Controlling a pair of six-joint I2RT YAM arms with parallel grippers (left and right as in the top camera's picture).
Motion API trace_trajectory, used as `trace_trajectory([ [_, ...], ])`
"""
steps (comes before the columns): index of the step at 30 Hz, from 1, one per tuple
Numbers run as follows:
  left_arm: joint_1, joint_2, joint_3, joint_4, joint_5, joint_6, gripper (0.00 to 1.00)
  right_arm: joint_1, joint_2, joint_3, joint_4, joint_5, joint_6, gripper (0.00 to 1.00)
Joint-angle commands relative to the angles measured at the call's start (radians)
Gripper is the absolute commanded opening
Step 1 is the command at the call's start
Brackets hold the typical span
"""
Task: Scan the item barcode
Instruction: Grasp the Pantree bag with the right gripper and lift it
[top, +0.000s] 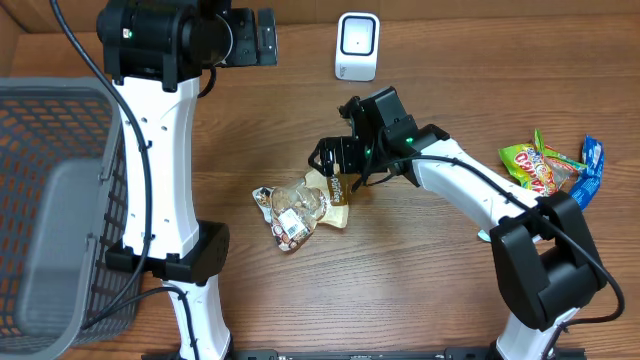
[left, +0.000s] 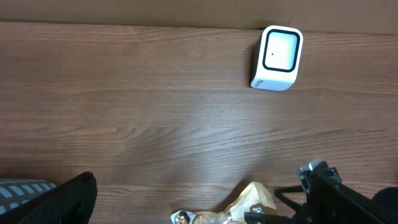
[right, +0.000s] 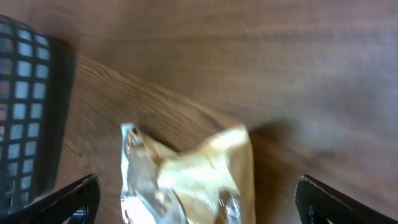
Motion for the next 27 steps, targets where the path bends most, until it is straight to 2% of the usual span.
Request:
trace_trajectory([
  [1,0.004,0.000,0.000,0.004,-0.010,0.019,1.00,0.030,0.048,0.007,0.021,-0.004,-0.024,1.00],
  [5,0.004,0.000,0.000,0.004,-0.010,0.019,1.00,0.081,0.100,0.007,-0.031,-0.017,-0.003,1.00],
  [12,0.004,0.000,0.000,0.004,-0.009,0.019,1.00,0.141,0.148,0.007,-0.042,-0.016,0.127,1.00],
  [13,0.004,0.000,0.000,0.004,-0.009,0.019,1.00,0.143,0.155,0.006,-0.042,-0.017,0.151,0.95],
  [17,0.004,0.000,0.000,0.004,-0.009,0.019,1.00,0.143,0.173,0.006,-0.038,-0.017,0.201,0.39],
  [20,0.004,0.000,0.000,0.004,-0.010,0.019,1.00,0.142,0.173,0.006,-0.019,-0.018,0.201,0.15],
  [23,0.004,0.000,0.000,0.004,-0.010,0.019,1.00,0.142,0.173,0.006,-0.007,-0.022,0.200,0.04],
  [27,0.004,0.000,0.000,0.004,-0.009,0.020,1.00,0.124,0.172,0.006,0.014,-0.098,0.192,0.04],
])
